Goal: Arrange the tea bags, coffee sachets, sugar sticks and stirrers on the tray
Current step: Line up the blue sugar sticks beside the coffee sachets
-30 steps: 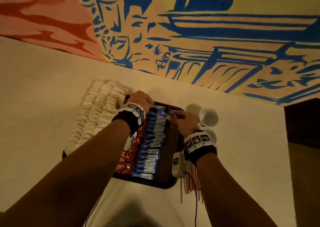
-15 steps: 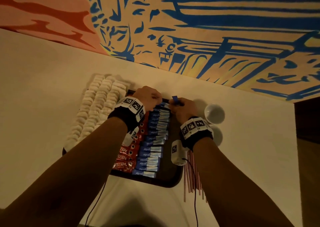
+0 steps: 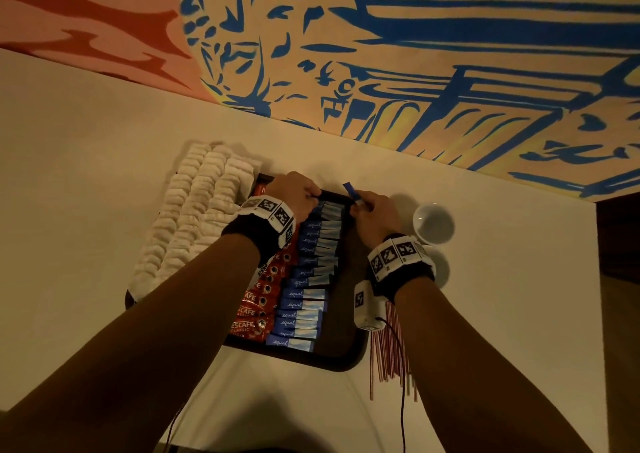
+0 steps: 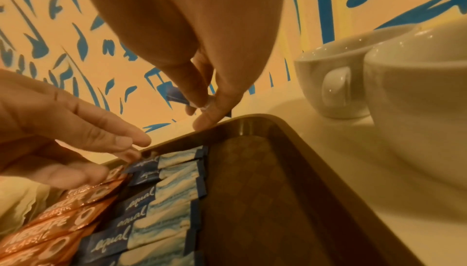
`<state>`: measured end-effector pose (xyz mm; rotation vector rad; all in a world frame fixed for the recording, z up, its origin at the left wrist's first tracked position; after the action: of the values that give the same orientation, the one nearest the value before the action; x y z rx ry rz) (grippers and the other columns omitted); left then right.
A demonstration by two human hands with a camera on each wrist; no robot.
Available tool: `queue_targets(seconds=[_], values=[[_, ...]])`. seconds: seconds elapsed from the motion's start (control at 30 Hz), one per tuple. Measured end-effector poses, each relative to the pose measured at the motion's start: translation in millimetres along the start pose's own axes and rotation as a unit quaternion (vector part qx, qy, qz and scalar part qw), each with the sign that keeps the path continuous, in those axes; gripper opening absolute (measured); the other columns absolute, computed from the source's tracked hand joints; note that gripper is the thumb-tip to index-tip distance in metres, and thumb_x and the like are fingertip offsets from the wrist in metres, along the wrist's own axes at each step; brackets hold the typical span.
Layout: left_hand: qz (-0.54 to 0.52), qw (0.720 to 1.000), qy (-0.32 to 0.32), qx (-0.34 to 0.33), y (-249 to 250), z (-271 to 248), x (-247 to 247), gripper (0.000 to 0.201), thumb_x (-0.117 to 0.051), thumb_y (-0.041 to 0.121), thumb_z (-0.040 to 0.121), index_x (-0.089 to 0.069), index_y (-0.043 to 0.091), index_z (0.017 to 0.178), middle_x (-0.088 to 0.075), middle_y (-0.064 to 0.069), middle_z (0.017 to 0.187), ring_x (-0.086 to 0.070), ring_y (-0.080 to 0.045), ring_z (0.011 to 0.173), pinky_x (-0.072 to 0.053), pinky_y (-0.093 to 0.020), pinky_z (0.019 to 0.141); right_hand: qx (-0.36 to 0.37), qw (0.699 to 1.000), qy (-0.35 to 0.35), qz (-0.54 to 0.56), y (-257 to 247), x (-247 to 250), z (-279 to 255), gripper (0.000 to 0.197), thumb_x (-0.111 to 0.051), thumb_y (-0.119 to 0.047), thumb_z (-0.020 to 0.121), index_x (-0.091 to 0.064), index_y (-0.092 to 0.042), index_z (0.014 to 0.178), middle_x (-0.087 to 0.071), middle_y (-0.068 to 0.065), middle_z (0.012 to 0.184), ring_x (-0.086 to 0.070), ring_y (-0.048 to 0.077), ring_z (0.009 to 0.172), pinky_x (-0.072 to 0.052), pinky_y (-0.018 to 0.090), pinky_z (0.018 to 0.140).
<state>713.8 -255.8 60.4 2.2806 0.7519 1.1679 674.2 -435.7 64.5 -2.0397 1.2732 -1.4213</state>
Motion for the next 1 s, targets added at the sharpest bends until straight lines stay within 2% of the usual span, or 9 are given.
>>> queue_targets(seconds=[0.07,0.13,0.2,0.37,0.53,0.7,0.8,0.9,1.0], values=[[0.001,0.999,0.037,-0.002,6.1,-6.9,11.2,0.017,-0.059,0.027,0.098,-0.074,0.020,0.100,-0.075,0.000,0.086,-0.072,-0.015,0.065,-0.062,-0.033,0.068,0.041,0.999,0.010,-0.007,-9.6,6.2,-3.0,0.034,-0.050,-0.007,0.102,-0.069,-0.015,0.129,-0.072,0.011,0.113,-0.064,0.023,0.099,-0.049,0.031,0.087],[-0.056,0.997,0.056,0.000,11.9,-14.1,15.9,0.030,-0.054,0.043,0.100,-0.070,0.019,0.092,-0.073,0.000,0.072,-0.068,-0.011,0.052,-0.055,-0.025,0.050,0.076,0.996,0.030,-0.027,-19.0,10.4,-8.2,0.034,-0.050,-0.005,0.102,-0.071,-0.014,0.127,-0.067,0.011,0.121,-0.061,0.023,0.106,-0.049,0.032,0.094],[-0.179,0.983,0.026,0.024,13.6,-17.8,6.2,0.038,-0.058,0.047,0.098,-0.070,0.011,0.092,-0.074,-0.005,0.077,-0.068,-0.014,0.053,-0.051,-0.023,0.047,0.106,0.992,0.048,-0.044,-25.1,10.1,-13.4,0.034,-0.050,-0.004,0.102,-0.071,-0.013,0.126,-0.062,0.010,0.123,-0.060,0.024,0.111,-0.048,0.030,0.099],[-0.308,0.951,-0.023,0.008,13.7,-20.4,-10.0,0.016,-0.070,0.002,0.091,-0.070,0.000,0.106,-0.073,-0.022,0.101,-0.071,-0.021,0.079,-0.060,-0.022,0.068,0.134,0.989,0.045,-0.043,-24.6,3.7,-24.4,0.032,-0.059,-0.004,0.098,-0.070,-0.012,0.126,-0.060,0.009,0.123,-0.059,0.022,0.109,-0.041,0.019,0.090],[-0.268,0.963,0.000,-0.017,0.9,-19.0,-3.5,0.017,-0.067,0.000,0.092,-0.075,0.008,0.104,-0.074,-0.011,0.102,-0.074,-0.015,0.083,-0.059,-0.022,0.073,0.072,0.996,0.020,0.049,-4.3,3.3,-21.5,0.036,-0.069,-0.024,0.095,-0.068,-0.019,0.130,-0.067,0.003,0.125,-0.062,0.013,0.110,-0.047,0.026,0.100],[-0.217,0.976,0.015,-0.025,-5.7,-18.0,1.0,0.021,-0.064,-0.001,0.093,-0.076,0.014,0.103,-0.073,-0.007,0.105,-0.073,-0.014,0.089,-0.060,-0.022,0.075,-0.001,0.989,0.011,0.147,14.7,-2.0,-11.9,0.017,-0.076,-0.023,0.088,-0.076,-0.040,0.090,-0.078,-0.002,0.100,-0.074,0.021,0.094,-0.060,0.047,0.090],[-0.158,0.986,0.043,-0.010,-9.8,-17.7,5.4,0.016,-0.069,0.005,0.090,-0.076,0.016,0.099,-0.075,-0.001,0.097,-0.073,-0.011,0.081,-0.060,-0.021,0.075,-0.031,0.986,0.003,0.161,22.8,-4.7,-7.5,0.014,-0.080,-0.022,0.084,-0.075,-0.035,0.085,-0.078,-0.003,0.095,-0.074,0.020,0.092,-0.061,0.047,0.087],[-0.085,0.994,0.069,-0.009,-5.6,-17.4,7.7,0.011,-0.069,0.009,0.091,-0.076,0.015,0.096,-0.072,0.003,0.089,-0.068,-0.004,0.074,-0.047,-0.001,0.059,-0.043,0.990,-0.001,0.136,23.1,-3.3,-6.2,0.012,-0.076,-0.023,0.088,-0.075,-0.027,0.100,-0.077,-0.005,0.096,-0.073,0.015,0.093,-0.061,0.038,0.088],[-0.037,0.996,0.077,-0.004,-2.1,-13.5,5.0,0.012,-0.066,0.011,0.092,-0.075,0.018,0.094,-0.072,0.003,0.090,-0.067,-0.007,0.079,-0.046,-0.006,0.061,-0.072,0.988,0.003,0.135,28.0,-7.2,-4.9,0.013,-0.071,-0.021,0.092,-0.073,-0.024,0.104,-0.076,-0.002,0.093,-0.073,0.017,0.091,-0.061,0.038,0.088]])
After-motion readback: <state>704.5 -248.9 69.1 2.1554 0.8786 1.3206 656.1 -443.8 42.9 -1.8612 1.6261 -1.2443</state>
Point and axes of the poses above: each hand's wrist, its own z-axis towards the middle knuckle, its own x-axis out of the back of the hand, y = z × x, the point moved 10 cm from there along z, towards the middle knuckle
